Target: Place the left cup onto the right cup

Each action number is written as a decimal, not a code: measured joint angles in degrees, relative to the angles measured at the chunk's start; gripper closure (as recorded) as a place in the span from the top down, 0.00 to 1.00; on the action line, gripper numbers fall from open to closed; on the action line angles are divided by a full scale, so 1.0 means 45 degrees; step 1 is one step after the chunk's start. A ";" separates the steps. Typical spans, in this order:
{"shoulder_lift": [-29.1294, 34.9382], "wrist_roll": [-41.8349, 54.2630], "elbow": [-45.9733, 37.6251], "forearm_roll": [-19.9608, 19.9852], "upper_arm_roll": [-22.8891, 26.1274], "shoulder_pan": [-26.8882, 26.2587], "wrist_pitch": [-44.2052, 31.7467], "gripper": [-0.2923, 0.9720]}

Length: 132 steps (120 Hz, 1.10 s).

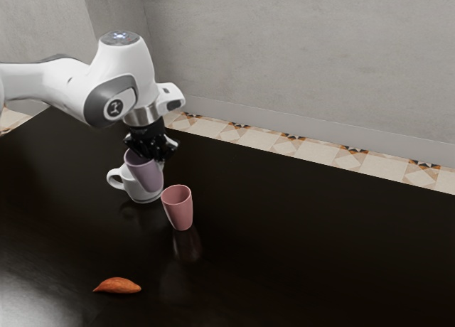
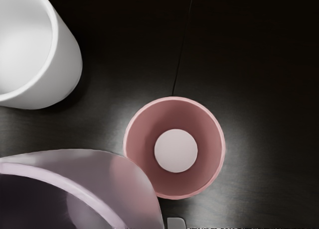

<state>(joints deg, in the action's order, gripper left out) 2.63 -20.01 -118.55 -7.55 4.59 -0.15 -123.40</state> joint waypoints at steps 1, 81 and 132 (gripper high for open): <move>-0.0004 -0.0010 0.0024 0.0004 0.0017 0.0011 0.0039 0.15; -0.1404 -0.0543 0.1585 0.0141 0.0988 0.0564 0.0945 0.15; -0.2492 -0.0751 0.2302 0.0076 0.1155 0.0374 0.0957 0.15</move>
<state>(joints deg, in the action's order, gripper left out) -8.58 -23.39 -108.19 -7.21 9.79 1.53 -119.09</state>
